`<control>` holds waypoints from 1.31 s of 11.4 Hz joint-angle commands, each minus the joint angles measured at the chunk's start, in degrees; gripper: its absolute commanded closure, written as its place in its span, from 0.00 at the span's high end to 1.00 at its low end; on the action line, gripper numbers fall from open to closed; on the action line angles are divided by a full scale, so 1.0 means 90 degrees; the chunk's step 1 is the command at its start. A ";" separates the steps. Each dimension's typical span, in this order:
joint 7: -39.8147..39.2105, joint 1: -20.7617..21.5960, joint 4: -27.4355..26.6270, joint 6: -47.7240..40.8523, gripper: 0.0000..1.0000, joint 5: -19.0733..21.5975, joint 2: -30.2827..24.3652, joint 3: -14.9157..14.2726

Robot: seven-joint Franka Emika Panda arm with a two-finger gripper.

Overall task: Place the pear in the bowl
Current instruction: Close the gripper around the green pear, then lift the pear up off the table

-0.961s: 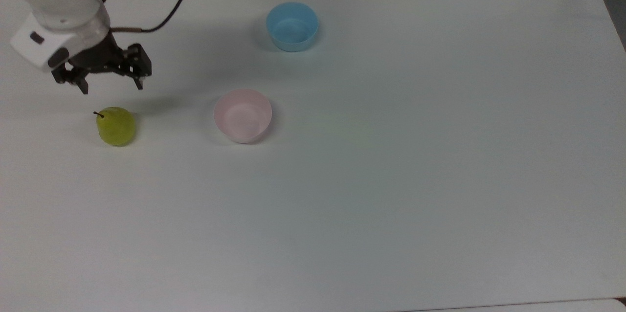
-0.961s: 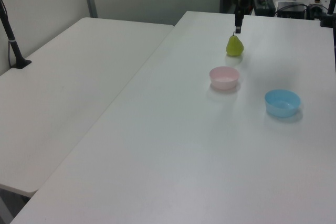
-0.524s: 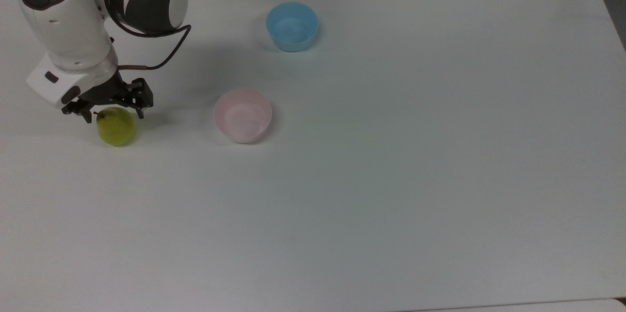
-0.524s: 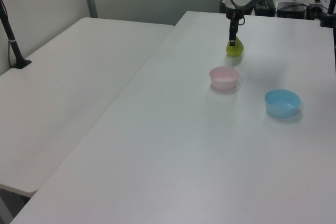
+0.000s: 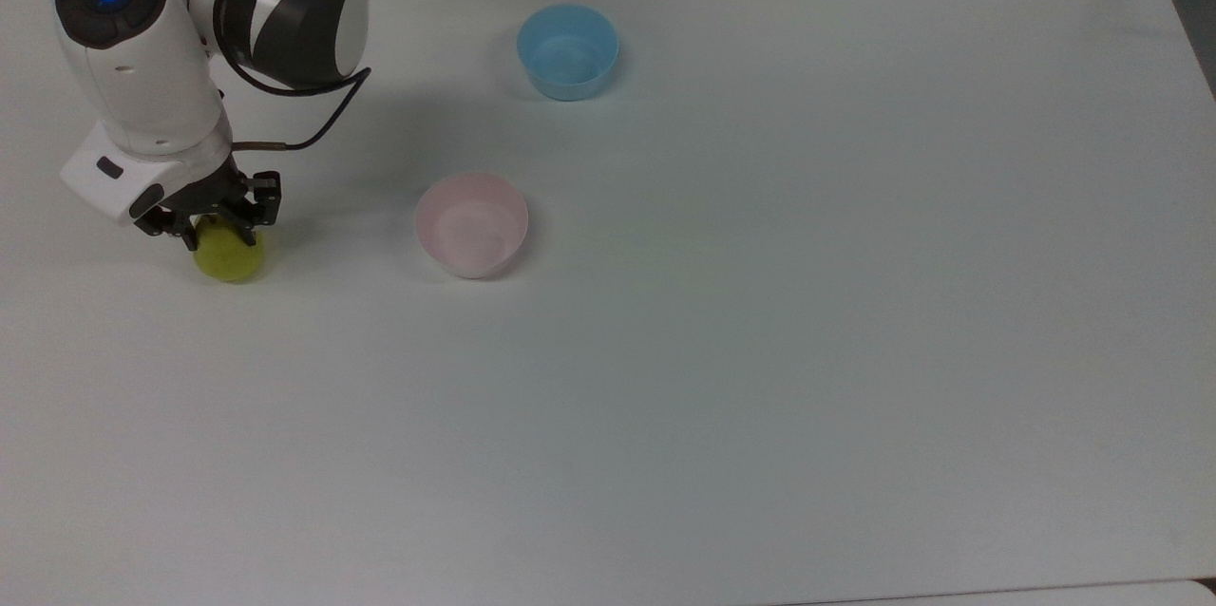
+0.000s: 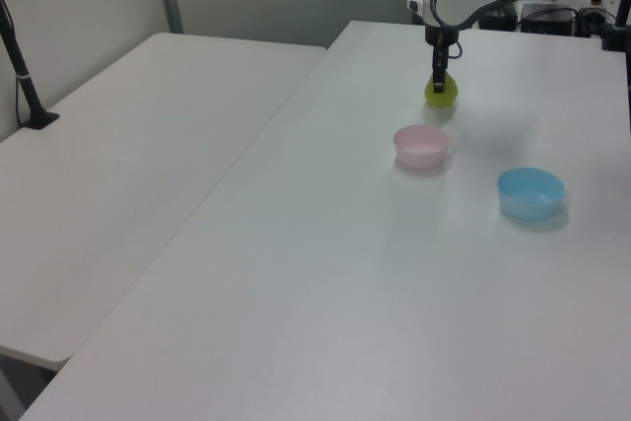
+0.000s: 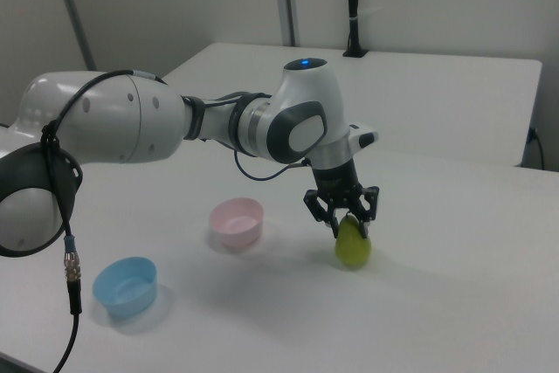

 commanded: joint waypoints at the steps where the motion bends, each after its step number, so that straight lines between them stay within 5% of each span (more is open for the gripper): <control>1: -0.0133 -0.0008 -0.0214 0.0200 0.00 -0.0053 -0.0112 -0.0045; 9: -0.0045 0.0167 0.0409 -0.1623 0.00 0.0074 -0.0864 0.0043; 12: 0.0043 0.0265 0.1054 -0.2757 0.00 0.0571 -0.1175 0.0150; 15: 0.0539 0.0577 0.1095 -0.3422 0.00 0.0630 -0.1711 0.0326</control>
